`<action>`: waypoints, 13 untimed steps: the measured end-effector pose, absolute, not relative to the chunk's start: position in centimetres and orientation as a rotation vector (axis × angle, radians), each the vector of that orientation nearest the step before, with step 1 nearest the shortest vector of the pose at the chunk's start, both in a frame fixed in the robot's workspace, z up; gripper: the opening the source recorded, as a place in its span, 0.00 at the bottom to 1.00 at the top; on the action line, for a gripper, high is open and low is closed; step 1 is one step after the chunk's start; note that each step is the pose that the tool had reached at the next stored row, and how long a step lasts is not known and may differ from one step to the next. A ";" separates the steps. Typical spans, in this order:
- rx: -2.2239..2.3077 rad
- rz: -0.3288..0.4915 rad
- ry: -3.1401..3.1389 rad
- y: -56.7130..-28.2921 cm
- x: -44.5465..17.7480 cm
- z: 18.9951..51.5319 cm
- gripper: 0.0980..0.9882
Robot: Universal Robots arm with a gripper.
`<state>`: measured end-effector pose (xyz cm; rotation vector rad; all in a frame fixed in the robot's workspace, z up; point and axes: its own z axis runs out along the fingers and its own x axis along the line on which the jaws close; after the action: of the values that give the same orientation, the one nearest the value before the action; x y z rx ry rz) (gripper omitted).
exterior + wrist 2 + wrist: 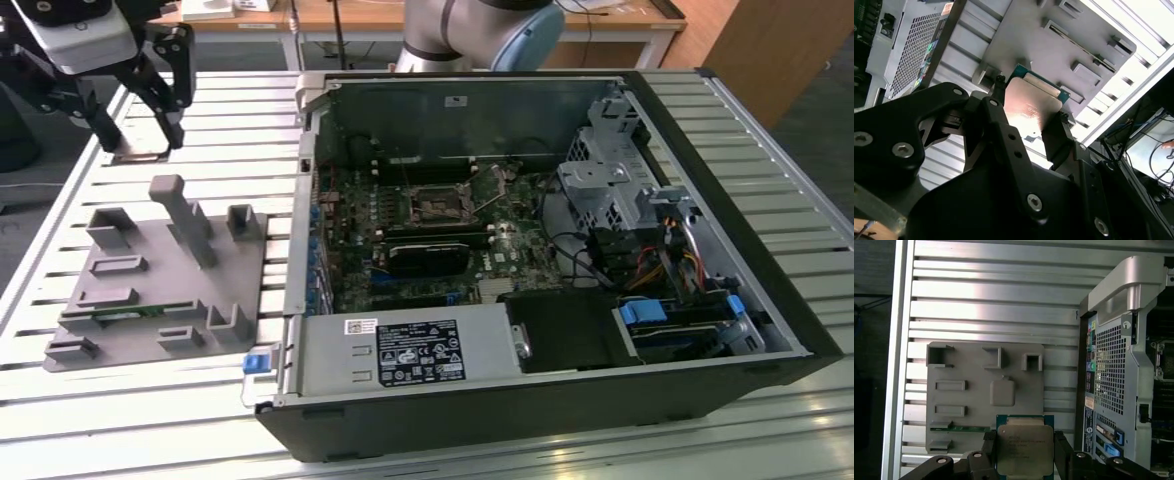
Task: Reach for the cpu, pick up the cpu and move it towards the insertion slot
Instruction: 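Pick up the cpu and move it towards the insertion slot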
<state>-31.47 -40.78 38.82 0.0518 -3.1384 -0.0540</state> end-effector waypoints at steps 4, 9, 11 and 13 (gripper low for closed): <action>0.052 -0.054 -3.138 -40.8 -30.8 38.8 0.50; 0.052 -0.054 -3.138 -40.8 -29.9 38.8 0.50; 0.052 -0.054 -3.138 -40.8 -29.6 38.8 0.50; 0.052 -0.054 -3.138 -40.8 -29.3 38.8 0.50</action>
<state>-29.27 -40.78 38.82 0.0518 -3.1384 -0.0540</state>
